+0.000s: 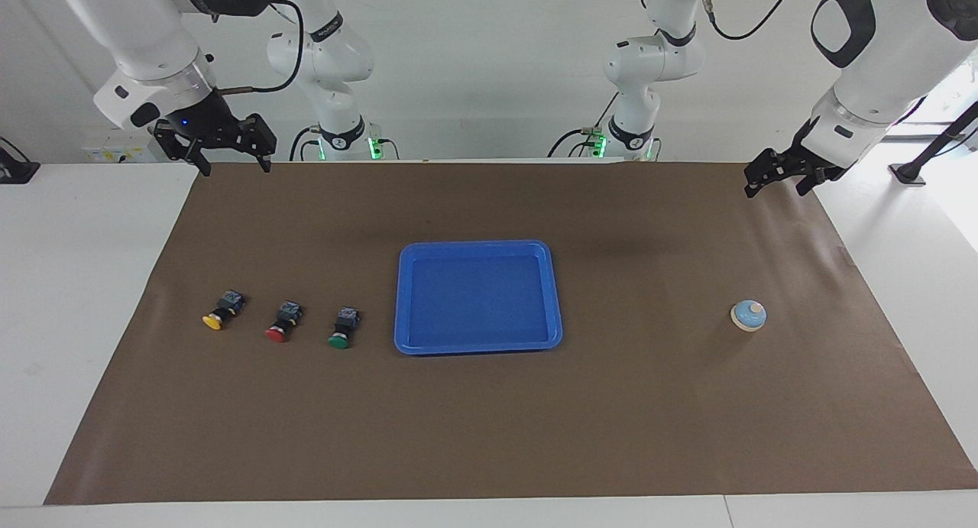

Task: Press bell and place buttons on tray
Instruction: 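Lift the left gripper back from the bell, then grasp the green-capped button with the right gripper, then carry the green button into the blue tray and release it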

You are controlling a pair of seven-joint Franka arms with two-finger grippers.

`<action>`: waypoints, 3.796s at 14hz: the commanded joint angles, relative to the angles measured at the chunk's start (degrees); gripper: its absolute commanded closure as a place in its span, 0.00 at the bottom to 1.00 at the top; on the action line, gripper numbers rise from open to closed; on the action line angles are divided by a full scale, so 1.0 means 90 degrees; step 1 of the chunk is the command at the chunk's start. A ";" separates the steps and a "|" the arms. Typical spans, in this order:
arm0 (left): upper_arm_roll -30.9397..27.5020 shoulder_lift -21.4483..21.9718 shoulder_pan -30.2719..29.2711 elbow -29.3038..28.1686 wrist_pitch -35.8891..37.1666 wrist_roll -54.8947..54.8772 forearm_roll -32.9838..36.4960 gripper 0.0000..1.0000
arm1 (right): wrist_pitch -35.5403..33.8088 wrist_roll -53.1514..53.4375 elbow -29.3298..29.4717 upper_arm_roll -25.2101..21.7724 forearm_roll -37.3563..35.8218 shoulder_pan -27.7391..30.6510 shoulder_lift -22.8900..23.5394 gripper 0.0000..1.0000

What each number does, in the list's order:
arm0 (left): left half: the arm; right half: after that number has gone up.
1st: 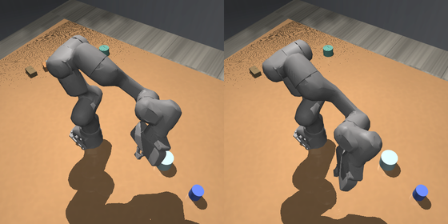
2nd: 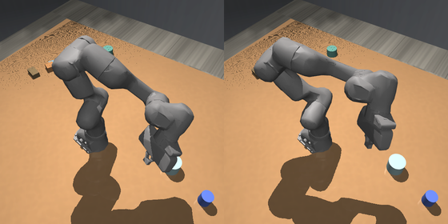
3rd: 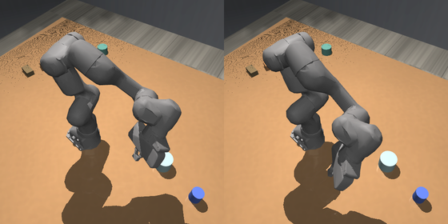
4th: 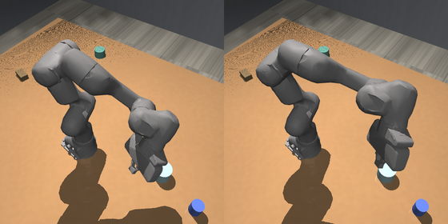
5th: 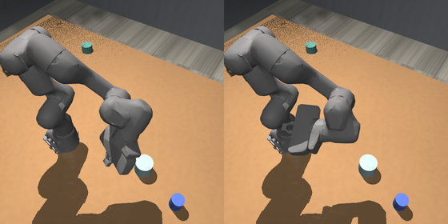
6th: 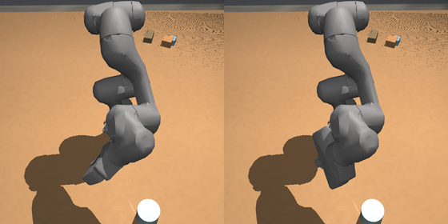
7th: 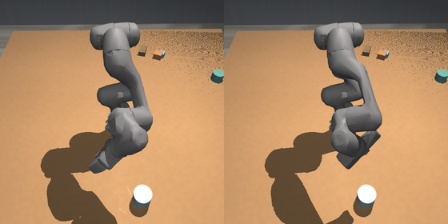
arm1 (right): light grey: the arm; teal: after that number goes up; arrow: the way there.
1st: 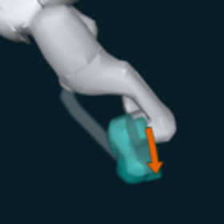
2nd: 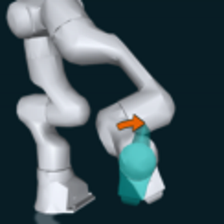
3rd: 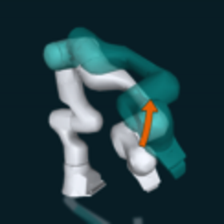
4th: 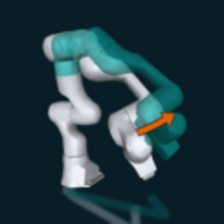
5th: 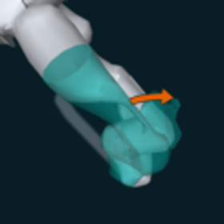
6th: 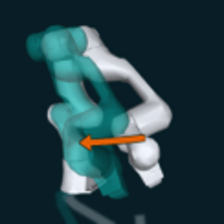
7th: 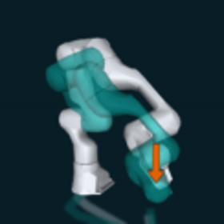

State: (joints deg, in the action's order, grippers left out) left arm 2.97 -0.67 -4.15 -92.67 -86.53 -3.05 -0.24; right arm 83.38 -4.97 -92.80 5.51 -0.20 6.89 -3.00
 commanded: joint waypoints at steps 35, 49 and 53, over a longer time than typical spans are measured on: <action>0.0149 -0.0111 0.0198 0.0160 0.0073 0.0007 0.0027 0.00 | 0.4741 0.1966 -0.1401 0.0071 0.0042 -0.1555 0.2247 1.00; 0.0139 -0.0111 0.0198 0.0150 0.0073 0.0007 0.0027 0.00 | 0.6077 0.3432 -0.2179 0.0071 0.0032 -0.2856 0.2570 1.00; 0.0139 -0.0111 0.0198 0.0150 0.0073 0.0007 0.0027 0.00 | 0.5883 0.3726 -0.2121 0.0062 0.0032 -0.2846 0.2531 0.00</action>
State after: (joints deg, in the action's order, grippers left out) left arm 4.21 -2.41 -2.08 -90.76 -86.02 -3.05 -0.25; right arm 137.07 27.19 -111.43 6.18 -0.13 -18.66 20.97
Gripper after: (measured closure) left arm 0.000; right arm 0.423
